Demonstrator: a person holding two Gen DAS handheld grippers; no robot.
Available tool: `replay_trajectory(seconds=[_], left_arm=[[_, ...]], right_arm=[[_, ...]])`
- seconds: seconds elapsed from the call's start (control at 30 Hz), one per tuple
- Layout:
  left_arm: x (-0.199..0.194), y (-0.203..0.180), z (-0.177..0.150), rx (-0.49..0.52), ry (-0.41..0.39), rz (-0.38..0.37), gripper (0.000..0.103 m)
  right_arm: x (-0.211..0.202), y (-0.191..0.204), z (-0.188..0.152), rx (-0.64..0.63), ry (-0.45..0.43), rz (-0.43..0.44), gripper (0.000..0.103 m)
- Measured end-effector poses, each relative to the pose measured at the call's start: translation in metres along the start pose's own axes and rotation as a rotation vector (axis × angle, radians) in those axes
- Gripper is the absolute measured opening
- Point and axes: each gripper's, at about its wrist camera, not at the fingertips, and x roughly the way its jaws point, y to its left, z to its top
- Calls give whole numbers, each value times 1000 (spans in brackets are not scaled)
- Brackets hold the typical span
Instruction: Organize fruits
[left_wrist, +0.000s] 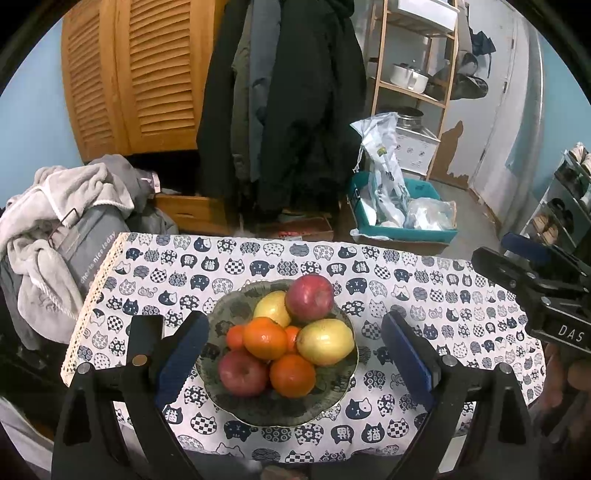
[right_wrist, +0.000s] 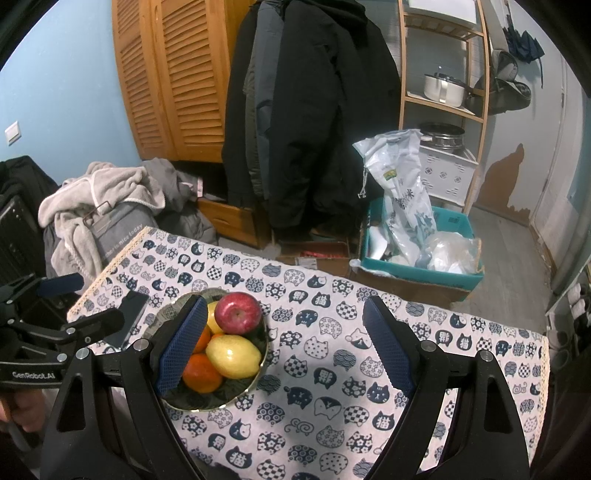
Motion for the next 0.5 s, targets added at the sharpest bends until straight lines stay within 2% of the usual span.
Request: replay_trajectory(seconds=[0.5], left_arm=[[-2, -2, 0, -1, -7, 1, 96]], right_arm=[[-1, -1, -1, 1, 1, -1, 85]])
